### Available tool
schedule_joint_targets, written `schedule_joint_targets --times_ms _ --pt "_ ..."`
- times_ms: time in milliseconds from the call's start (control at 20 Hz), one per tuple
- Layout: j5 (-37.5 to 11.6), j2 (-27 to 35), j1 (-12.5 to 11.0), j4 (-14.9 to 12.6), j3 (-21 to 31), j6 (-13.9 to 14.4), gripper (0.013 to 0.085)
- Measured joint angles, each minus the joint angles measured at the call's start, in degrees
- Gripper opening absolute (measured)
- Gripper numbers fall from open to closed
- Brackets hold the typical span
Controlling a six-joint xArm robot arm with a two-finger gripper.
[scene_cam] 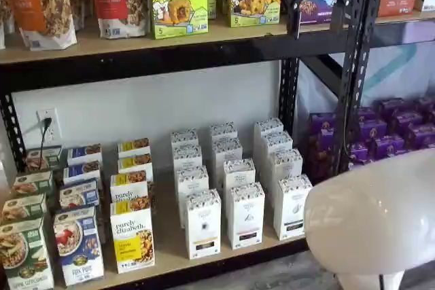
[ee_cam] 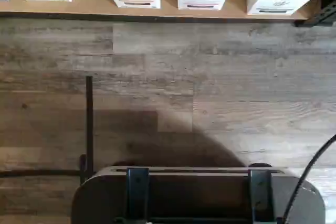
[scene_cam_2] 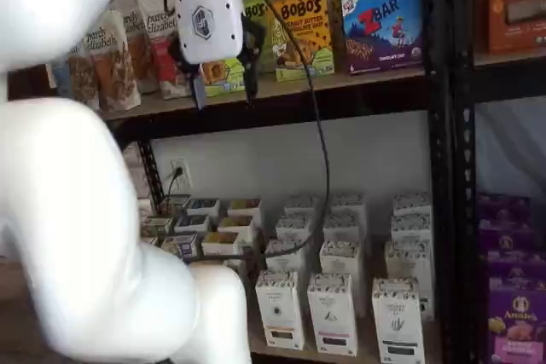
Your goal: Pick up the white box with a green strip in the middle, on the bottom shelf, the sixth box from the left
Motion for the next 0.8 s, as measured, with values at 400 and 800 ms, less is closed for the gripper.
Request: schedule_joint_targets --times_ms 400,800 --pt "-0.9 -0.4 3.5 -5.5 0.8 2.1 0.0850" --pt "-7.1 -1.0 3.9 -8.6 6.3 2.5 0.0850"
